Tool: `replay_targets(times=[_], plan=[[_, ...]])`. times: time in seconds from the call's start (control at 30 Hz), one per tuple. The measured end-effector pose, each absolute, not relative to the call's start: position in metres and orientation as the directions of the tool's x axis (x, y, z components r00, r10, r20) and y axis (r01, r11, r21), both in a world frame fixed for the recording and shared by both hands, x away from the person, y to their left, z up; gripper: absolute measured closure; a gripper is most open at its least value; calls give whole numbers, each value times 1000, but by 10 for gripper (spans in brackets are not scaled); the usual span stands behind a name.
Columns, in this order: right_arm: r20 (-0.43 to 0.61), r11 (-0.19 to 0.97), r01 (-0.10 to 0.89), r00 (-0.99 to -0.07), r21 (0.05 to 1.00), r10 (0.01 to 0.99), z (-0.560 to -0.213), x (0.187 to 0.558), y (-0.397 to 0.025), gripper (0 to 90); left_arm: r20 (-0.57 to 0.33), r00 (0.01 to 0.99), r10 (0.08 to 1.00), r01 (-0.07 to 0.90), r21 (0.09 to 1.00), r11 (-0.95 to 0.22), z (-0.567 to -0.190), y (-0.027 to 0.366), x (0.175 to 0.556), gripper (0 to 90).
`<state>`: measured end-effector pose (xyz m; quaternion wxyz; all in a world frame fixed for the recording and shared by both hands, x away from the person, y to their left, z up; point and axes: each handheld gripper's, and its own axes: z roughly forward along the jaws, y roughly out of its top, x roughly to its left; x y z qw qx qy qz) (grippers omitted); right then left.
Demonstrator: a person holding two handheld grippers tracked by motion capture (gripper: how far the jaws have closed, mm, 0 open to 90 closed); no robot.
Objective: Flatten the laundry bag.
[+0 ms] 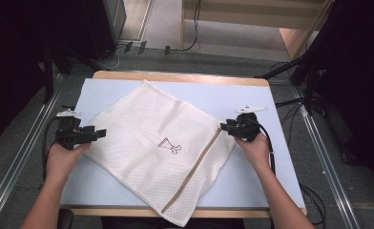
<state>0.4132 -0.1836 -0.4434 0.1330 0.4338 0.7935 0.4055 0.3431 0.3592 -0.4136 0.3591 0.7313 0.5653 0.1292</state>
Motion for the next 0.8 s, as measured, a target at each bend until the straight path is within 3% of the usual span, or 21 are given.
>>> replay_targets(times=[0.33, 0.57, 0.8], plan=[[162, 300, 596, -597, 745, 786, -450, 445, -167, 489, -192, 270, 943, 744, 664, -78, -414, 378, 316, 417], [152, 318, 595, -605, 738, 781, -463, 461, -157, 439, -173, 193, 966, 756, 653, -35, -422, 403, 303, 407], [119, 378, 597, -628, 708, 769, -475, 466, -147, 446, -224, 129, 966, 805, 593, 30, -441, 422, 306, 377]])
